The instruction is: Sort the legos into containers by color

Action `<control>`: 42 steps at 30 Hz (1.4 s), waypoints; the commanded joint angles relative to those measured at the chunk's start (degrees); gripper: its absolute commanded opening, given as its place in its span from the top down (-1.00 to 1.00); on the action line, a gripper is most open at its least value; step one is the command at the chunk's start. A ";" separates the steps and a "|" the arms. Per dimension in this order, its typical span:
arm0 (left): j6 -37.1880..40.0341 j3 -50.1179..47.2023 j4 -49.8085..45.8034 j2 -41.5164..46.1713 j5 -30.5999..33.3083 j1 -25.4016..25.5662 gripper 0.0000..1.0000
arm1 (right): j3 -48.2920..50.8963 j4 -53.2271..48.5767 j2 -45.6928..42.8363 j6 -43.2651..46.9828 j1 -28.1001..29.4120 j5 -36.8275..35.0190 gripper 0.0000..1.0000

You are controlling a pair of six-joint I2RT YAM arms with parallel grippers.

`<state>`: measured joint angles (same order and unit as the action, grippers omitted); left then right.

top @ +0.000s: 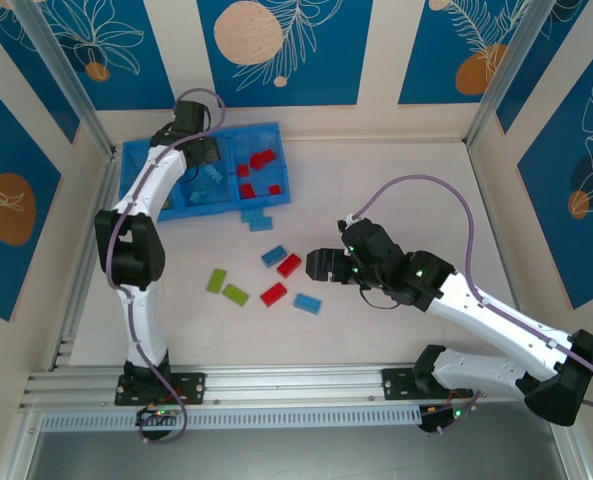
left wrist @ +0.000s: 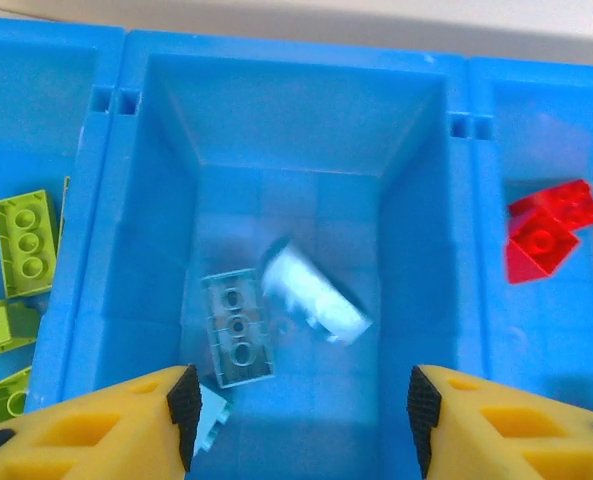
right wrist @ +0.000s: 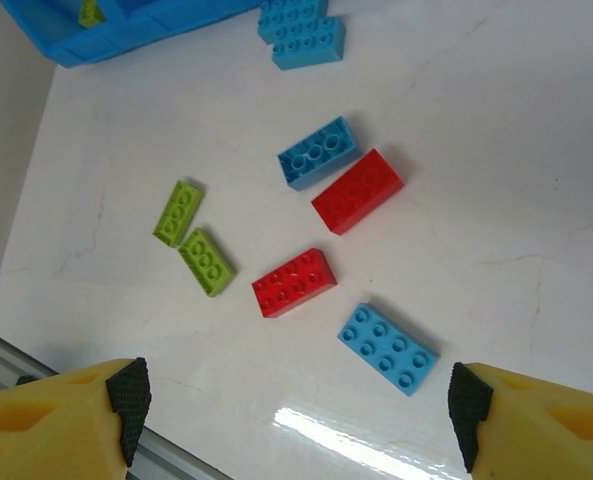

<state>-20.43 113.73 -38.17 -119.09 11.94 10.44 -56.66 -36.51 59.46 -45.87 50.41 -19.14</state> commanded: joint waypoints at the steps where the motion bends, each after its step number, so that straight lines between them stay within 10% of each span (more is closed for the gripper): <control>1: -0.36 -4.35 -0.59 11.55 -3.75 0.81 -0.14 | 1.38 0.44 -0.16 -1.51 0.22 -1.26 -0.62; 18: 18.85 -39.40 -15.16 58.19 -26.52 17.51 -0.19 | -11.07 -2.84 29.54 9.47 -1.11 4.13 -0.91; 29: 25.17 -54.55 -9.51 62.94 -11.89 17.42 -0.84 | -20.63 0.51 48.64 15.05 -0.15 1.05 -0.98; 42: 25.12 -54.50 -9.46 63.28 -10.62 17.34 -0.96 | -24.75 -2.37 56.26 41.29 -3.91 2.46 -0.99</control>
<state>3.62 59.70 -48.01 -57.04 -0.12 27.57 -78.98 -37.23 113.73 -12.36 48.51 -19.46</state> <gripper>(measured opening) 0.978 0.995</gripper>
